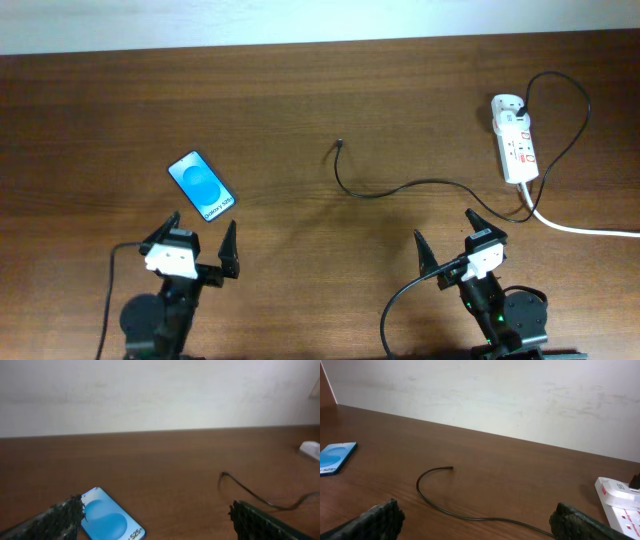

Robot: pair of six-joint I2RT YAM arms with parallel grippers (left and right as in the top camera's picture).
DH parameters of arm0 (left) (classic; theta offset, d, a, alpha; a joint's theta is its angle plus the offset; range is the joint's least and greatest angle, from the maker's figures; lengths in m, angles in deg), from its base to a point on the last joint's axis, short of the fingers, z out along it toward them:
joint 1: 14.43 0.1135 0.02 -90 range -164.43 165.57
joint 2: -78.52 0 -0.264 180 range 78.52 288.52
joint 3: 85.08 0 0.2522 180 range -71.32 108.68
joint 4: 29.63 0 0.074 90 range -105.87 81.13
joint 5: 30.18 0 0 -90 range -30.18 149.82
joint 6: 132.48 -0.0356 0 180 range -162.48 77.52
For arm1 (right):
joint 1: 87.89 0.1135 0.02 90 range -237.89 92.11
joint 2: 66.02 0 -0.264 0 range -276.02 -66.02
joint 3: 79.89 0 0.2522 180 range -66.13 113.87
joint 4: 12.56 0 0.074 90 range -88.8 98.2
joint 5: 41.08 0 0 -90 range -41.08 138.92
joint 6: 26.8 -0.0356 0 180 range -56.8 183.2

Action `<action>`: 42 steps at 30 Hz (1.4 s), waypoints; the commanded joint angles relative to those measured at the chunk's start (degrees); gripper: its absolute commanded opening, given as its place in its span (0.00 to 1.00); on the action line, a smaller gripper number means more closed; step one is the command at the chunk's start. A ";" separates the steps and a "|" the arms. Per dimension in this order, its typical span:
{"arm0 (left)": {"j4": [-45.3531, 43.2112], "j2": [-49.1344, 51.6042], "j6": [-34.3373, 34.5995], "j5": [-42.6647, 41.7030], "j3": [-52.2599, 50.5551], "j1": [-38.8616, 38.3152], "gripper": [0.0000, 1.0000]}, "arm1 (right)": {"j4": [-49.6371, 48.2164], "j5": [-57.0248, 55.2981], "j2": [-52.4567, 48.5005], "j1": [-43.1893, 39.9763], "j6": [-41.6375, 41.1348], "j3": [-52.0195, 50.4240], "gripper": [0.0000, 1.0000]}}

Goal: Plug charger to phone and switch on socket
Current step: 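Lower the left gripper onto the blue phone and grasp it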

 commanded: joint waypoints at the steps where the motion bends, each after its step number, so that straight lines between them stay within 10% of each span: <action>1: 2.14 8.22 -2.38 0.74 8.24 0.35 0.99 | 0.31 0.11 0.42 -0.22 -0.31 -0.28 0.98; 11: 21.77 36.04 -2.34 -1.31 34.45 0.33 0.99 | 0.31 0.11 0.42 -0.22 -0.31 -0.28 0.98; 19: 29.16 45.40 -1.42 -16.81 35.58 0.33 0.99 | 0.31 0.11 0.42 -0.22 -0.31 -0.28 0.98; 32: 66.38 79.84 12.90 11.54 88.98 -0.13 0.99 | 0.31 0.11 0.42 -0.22 -0.31 -0.28 0.98; 42: 66.60 96.15 27.71 8.39 90.49 0.09 0.97 | 0.31 0.11 0.42 -0.22 -0.31 -0.28 0.98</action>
